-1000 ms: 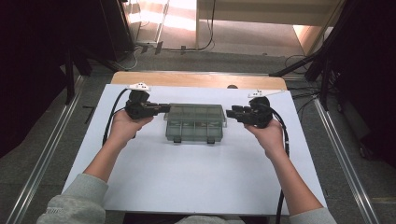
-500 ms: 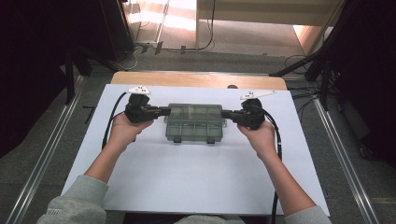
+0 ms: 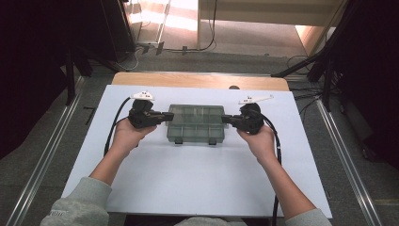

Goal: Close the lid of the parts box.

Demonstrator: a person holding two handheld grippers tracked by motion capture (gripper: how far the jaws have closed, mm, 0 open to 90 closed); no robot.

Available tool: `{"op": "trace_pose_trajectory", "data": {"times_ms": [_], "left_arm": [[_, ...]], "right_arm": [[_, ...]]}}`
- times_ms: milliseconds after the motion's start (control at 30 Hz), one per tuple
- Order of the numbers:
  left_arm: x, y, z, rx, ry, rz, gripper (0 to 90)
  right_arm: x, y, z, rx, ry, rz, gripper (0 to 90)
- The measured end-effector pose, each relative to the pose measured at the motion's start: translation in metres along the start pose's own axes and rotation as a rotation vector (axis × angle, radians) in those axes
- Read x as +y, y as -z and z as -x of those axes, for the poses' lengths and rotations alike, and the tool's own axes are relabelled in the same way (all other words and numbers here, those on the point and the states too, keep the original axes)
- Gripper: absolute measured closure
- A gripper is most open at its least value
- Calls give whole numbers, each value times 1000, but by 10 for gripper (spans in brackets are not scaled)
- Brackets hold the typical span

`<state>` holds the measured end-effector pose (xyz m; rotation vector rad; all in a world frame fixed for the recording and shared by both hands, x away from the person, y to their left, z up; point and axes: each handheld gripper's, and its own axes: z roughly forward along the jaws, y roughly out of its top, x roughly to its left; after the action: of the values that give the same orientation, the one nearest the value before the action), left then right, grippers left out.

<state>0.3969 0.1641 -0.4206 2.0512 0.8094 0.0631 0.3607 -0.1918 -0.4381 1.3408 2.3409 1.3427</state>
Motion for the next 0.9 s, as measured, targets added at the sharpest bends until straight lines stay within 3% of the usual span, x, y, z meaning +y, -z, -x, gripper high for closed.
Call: {"op": "trace_pose_trajectory", "data": {"times_ms": [267, 900], "left_arm": [[-5, -3, 0, -5, -16, 7, 870], [-21, -12, -5, -9, 2, -13, 870]], "right_arm": [[-2, -1, 1, 10, -6, 2, 900], [-10, -12, 6, 30, 3, -32, 900]]}}
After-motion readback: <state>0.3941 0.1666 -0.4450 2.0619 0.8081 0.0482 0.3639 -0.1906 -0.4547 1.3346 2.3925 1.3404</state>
